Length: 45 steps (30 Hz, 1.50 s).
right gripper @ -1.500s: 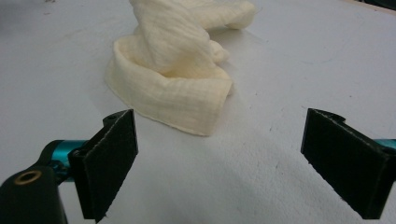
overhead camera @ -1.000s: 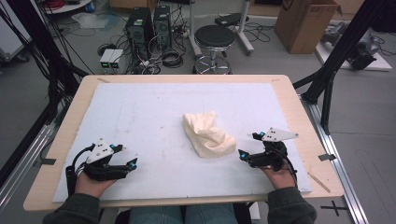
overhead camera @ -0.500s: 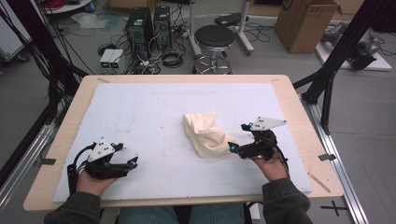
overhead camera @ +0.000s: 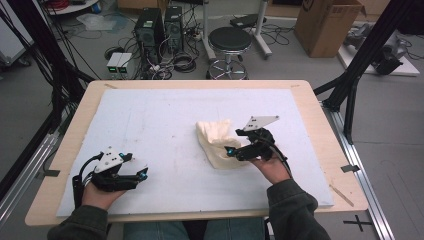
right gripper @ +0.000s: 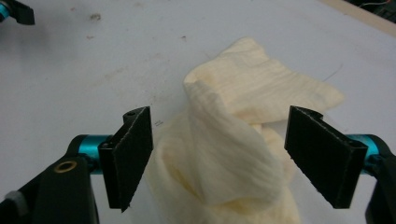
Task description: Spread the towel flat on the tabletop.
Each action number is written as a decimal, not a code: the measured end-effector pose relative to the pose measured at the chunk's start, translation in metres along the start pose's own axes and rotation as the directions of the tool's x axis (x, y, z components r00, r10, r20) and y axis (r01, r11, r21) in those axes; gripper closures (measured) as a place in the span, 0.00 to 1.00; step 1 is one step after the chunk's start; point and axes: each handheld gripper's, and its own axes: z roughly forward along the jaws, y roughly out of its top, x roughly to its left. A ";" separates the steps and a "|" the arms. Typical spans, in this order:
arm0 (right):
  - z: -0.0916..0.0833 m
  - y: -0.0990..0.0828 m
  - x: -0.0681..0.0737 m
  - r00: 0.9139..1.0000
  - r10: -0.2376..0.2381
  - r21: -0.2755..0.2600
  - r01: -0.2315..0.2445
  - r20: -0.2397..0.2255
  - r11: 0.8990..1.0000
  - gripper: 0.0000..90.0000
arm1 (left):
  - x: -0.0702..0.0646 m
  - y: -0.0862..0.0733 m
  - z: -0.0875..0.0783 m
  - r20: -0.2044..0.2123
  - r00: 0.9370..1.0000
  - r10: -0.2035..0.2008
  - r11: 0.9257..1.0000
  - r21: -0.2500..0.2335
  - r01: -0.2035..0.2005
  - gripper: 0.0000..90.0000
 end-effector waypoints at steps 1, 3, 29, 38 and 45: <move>0.005 0.001 0.000 1.000 -0.004 0.010 0.004 -0.007 1.000 0.28 | 0.000 0.000 0.000 0.002 1.000 -0.005 1.000 -0.002 0.005 0.27; 0.015 0.001 0.000 1.000 -0.008 0.035 0.008 -0.020 0.999 0.30 | 0.001 0.000 0.000 -0.001 1.000 -0.006 1.000 -0.004 0.006 0.27; 0.065 -0.003 -0.010 0.999 -0.006 0.190 0.016 -0.053 0.982 0.89 | 0.001 0.001 0.002 0.006 1.000 -0.004 1.000 0.000 0.004 0.27; 0.052 0.027 0.002 0.994 -0.015 0.096 0.025 -0.105 0.995 0.90 | 0.001 0.001 0.002 0.003 1.000 -0.002 1.000 -0.001 0.002 0.27; 0.048 0.051 0.021 0.986 -0.057 0.029 0.062 -0.156 0.998 0.90 | 0.001 0.001 0.001 0.007 1.000 -0.002 1.000 -0.005 0.002 0.27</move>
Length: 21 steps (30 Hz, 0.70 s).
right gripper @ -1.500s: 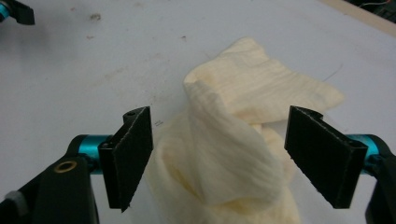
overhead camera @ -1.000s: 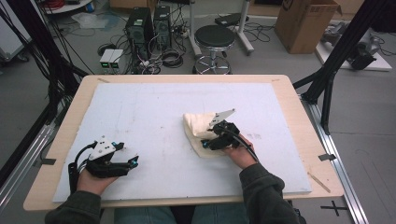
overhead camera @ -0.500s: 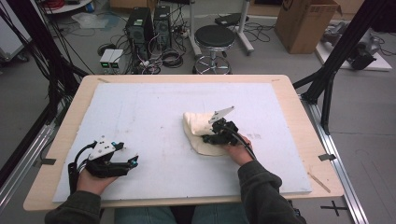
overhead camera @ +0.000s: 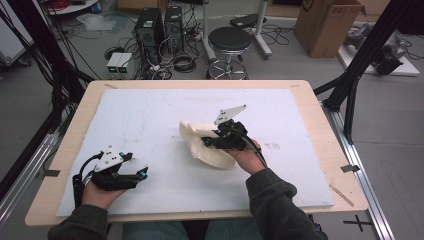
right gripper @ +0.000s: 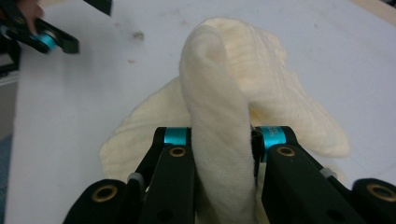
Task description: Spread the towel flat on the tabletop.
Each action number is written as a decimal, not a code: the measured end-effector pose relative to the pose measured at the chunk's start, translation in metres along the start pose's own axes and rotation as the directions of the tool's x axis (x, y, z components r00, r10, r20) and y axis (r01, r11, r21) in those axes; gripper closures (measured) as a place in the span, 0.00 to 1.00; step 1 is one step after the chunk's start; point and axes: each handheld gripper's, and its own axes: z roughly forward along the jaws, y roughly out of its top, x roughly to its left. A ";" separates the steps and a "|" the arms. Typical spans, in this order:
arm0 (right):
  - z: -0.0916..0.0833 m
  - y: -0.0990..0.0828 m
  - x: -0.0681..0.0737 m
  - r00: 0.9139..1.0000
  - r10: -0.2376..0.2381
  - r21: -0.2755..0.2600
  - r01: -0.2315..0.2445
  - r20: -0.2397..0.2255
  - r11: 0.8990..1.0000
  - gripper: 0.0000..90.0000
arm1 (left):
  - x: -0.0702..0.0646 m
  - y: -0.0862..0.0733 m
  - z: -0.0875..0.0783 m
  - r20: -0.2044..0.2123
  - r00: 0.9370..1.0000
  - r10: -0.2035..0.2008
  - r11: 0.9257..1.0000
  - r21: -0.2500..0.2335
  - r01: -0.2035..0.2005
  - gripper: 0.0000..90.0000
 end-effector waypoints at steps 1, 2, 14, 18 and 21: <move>0.000 0.003 0.002 1.000 -0.004 -0.006 0.004 -0.009 1.000 0.90 | 0.000 0.000 0.000 0.000 1.000 0.001 1.000 0.000 -0.001 0.27; 0.002 0.005 0.004 1.000 -0.010 -0.014 0.009 -0.010 1.000 0.90 | 0.000 0.000 0.000 0.000 1.000 -0.001 1.000 -0.001 0.001 0.27; 0.043 0.004 -0.004 0.999 -0.023 0.114 0.019 0.029 0.993 0.89 | 0.000 0.000 0.000 0.000 1.000 0.000 1.000 -0.001 0.000 0.27; 0.051 -0.011 -0.021 0.998 0.059 0.164 -0.061 0.017 0.985 0.87 | 0.000 0.000 0.000 0.006 1.000 0.003 1.000 0.002 -0.003 0.27; 0.054 -0.013 -0.023 0.998 0.059 0.187 -0.062 0.024 0.980 0.81 | 0.000 0.001 0.002 0.012 1.000 -0.002 1.000 0.001 0.002 0.27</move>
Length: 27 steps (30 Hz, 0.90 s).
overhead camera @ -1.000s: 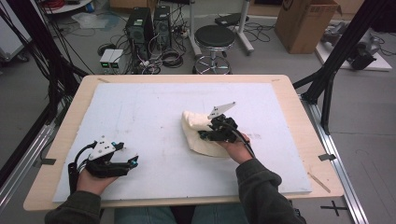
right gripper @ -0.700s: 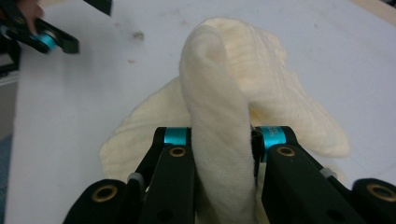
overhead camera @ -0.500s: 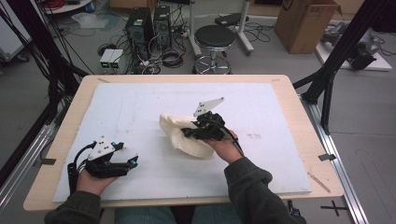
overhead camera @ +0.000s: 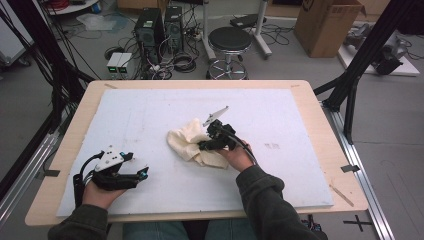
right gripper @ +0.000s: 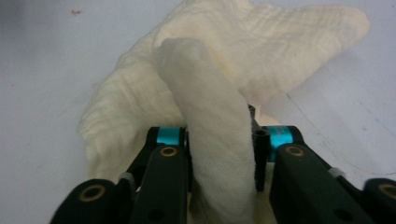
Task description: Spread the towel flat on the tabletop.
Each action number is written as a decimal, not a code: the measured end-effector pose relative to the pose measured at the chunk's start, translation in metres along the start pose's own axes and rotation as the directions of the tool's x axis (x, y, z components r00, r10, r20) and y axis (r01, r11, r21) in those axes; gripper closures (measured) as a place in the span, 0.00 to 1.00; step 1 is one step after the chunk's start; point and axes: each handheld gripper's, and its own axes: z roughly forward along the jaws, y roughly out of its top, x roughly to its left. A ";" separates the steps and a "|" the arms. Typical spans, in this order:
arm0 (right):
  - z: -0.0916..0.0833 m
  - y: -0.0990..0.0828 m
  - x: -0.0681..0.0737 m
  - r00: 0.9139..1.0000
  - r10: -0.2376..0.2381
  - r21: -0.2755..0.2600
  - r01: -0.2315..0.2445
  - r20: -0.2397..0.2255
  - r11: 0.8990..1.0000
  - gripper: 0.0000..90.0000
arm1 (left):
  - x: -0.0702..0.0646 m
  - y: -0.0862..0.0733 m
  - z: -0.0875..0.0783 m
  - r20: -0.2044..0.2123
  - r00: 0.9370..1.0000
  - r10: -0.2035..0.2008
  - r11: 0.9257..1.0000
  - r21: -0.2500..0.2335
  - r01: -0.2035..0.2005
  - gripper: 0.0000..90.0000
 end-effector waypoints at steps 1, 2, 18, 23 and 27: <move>0.000 0.000 0.000 1.000 0.006 -0.003 -0.006 0.001 1.000 0.77 | 0.000 0.001 0.000 -0.001 1.000 0.005 1.000 0.003 -0.005 0.27; 0.000 0.001 0.000 1.000 0.007 -0.012 -0.007 0.004 1.000 0.72 | -0.001 0.001 0.001 0.001 1.000 0.003 1.000 0.001 -0.003 0.27; -0.071 -0.019 0.024 0.998 -0.054 -0.215 0.051 -0.010 0.975 0.49 | -0.021 0.015 0.021 0.065 0.997 0.038 0.999 0.001 -0.038 0.32; -0.081 -0.048 0.031 0.997 -0.073 -0.203 0.069 -0.012 0.977 0.55 | -0.025 0.019 0.028 0.094 0.994 0.051 0.998 0.021 -0.053 0.41; -0.074 -0.070 0.030 0.996 -0.084 -0.163 0.077 -0.037 0.984 0.56 | -0.025 0.020 0.033 0.103 0.994 0.045 0.999 0.024 -0.047 0.42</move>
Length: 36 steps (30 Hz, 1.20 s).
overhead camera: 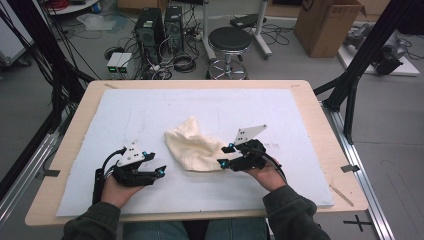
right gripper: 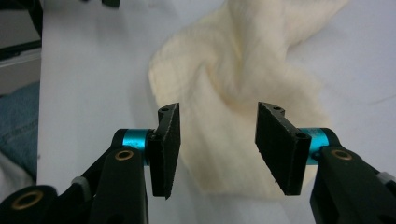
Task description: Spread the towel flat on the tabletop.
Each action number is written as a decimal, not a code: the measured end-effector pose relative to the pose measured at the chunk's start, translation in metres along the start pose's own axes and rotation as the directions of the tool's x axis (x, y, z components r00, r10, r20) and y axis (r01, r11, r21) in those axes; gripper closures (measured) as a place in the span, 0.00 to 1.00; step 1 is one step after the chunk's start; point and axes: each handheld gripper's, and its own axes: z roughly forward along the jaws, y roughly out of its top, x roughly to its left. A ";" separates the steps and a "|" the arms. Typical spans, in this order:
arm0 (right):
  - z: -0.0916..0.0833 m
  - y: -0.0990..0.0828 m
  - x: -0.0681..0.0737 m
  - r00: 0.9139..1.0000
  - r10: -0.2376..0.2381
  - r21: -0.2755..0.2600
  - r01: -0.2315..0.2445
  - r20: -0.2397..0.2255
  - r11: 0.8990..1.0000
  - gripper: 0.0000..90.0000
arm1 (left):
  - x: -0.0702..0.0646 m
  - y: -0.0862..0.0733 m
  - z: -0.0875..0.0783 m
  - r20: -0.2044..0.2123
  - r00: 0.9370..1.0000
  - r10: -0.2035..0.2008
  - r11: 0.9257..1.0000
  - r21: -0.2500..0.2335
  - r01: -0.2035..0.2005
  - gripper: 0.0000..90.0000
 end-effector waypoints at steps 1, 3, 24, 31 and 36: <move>0.002 -0.005 0.000 1.000 -0.002 0.014 0.003 -0.010 1.000 0.55 | 0.000 0.000 0.001 0.000 1.000 -0.008 1.000 -0.001 0.008 0.42; 0.009 -0.014 -0.001 1.000 -0.018 0.046 0.018 -0.010 0.999 0.54 | 0.000 0.000 0.002 0.005 1.000 -0.005 1.000 0.001 0.005 0.42; -0.037 -0.010 -0.014 0.996 -0.012 0.036 0.009 0.093 0.999 0.92 | -0.005 0.005 0.008 0.034 0.999 0.001 1.000 0.003 -0.001 0.50; -0.044 -0.046 -0.023 0.997 0.076 0.131 -0.079 0.034 0.988 0.85 | -0.011 0.009 0.015 0.056 0.998 0.012 1.000 0.000 -0.012 0.51; -0.032 -0.045 -0.006 0.999 0.022 0.103 -0.018 -0.037 0.995 0.67 | -0.014 0.013 0.018 0.070 0.997 0.020 1.000 -0.007 -0.020 0.51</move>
